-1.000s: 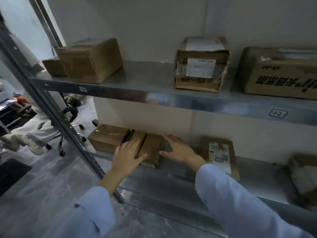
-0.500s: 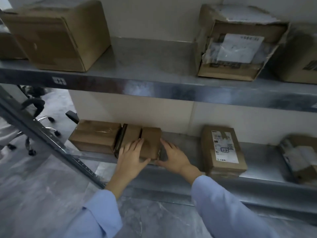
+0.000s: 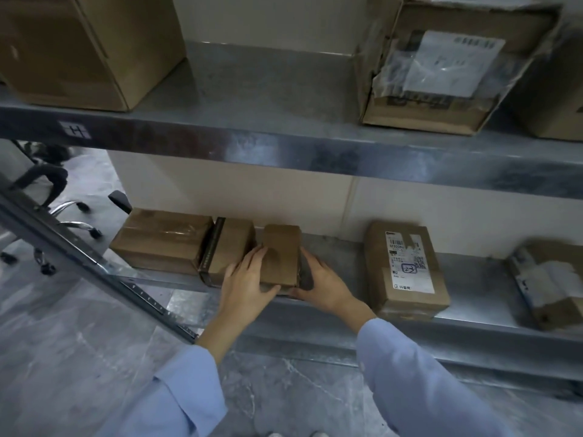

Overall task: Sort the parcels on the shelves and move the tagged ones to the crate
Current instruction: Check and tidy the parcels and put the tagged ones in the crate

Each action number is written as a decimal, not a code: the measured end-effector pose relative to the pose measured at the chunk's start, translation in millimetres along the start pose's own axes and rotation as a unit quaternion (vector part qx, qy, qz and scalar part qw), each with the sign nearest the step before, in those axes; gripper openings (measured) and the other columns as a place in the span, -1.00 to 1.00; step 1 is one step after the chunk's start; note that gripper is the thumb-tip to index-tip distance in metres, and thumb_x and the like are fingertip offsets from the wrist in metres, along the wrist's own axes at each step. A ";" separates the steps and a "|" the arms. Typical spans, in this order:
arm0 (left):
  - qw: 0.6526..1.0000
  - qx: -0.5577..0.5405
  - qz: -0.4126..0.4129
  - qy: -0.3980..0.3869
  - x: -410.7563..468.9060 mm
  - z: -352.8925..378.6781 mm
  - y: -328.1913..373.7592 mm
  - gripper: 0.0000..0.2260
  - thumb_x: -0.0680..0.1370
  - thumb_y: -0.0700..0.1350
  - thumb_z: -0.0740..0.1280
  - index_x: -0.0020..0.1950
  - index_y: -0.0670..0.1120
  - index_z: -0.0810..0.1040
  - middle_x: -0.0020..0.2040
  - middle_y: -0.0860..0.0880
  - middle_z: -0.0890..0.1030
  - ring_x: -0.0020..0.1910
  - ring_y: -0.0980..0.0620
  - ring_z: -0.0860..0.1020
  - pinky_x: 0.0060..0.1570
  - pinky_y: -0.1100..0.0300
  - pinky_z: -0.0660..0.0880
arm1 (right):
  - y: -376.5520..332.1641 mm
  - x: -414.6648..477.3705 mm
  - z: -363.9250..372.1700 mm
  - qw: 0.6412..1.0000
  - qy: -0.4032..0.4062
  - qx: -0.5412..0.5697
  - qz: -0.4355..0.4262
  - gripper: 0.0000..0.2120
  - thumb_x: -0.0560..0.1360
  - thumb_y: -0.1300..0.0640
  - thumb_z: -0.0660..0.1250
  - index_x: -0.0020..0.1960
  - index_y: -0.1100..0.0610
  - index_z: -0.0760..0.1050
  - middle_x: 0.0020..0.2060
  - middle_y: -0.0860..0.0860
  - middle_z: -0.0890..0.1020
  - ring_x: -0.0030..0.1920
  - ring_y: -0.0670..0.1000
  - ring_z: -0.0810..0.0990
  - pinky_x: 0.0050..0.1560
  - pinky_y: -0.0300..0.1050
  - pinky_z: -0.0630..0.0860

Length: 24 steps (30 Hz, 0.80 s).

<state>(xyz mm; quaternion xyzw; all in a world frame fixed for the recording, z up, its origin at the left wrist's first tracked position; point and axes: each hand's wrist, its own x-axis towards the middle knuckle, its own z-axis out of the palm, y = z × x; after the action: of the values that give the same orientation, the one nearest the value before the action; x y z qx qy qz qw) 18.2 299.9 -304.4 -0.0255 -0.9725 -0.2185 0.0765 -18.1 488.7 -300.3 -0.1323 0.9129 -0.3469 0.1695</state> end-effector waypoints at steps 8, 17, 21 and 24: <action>0.999 -0.008 -0.030 -0.013 5.6 1.4 0.4 -0.17 0.36 0.15 0.49 0.52 -0.13 0.26 0.35 -0.05 0.52 0.29 0.00 0.49 0.28 0.13 0.25 | -7.3 1.4 7.7 0.998 0.011 0.062 -0.012 -0.05 0.43 0.05 0.51 0.60 0.05 -0.03 0.45 0.09 0.35 0.42 0.09 0.35 0.34 -0.12 0.34; 0.993 -0.097 -0.057 -0.019 1.5 -15.0 2.3 -0.16 0.36 0.05 0.52 0.55 -0.03 0.21 0.36 -0.03 0.51 0.30 -0.07 0.49 0.27 0.07 0.39 | -6.4 -0.5 1.4 0.996 0.045 0.064 -0.045 -0.07 0.38 0.06 0.55 0.58 -0.02 0.08 0.27 0.00 0.57 0.17 0.04 0.58 0.06 -0.26 0.44; 0.978 -0.194 -0.066 -0.038 4.1 -24.7 6.4 -0.17 0.37 -0.10 0.55 0.55 0.00 0.20 0.36 -0.03 0.51 0.31 -0.05 0.48 0.26 0.03 0.45 | -8.6 -1.9 -4.1 0.996 0.058 0.057 -0.043 -0.06 0.35 0.02 0.57 0.57 -0.03 0.11 0.30 -0.02 0.54 0.16 0.03 0.59 0.14 -0.09 0.53; 0.962 -0.259 -0.082 -0.040 4.8 -28.4 10.2 -0.15 0.35 -0.19 0.57 0.54 -0.03 0.21 0.39 -0.05 0.46 0.34 -0.02 0.45 0.32 -0.02 0.43 | -11.1 -4.5 -7.6 0.991 0.062 0.109 -0.040 -0.11 0.33 0.02 0.59 0.53 0.02 0.19 0.30 -0.06 0.50 0.24 0.02 0.54 0.22 0.00 0.53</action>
<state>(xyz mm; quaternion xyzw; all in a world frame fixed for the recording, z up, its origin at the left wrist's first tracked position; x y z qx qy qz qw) 18.2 297.0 -274.0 0.0267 -0.8836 -0.4673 0.0106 -15.7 486.7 -286.4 -0.1278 0.8723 -0.4585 0.1123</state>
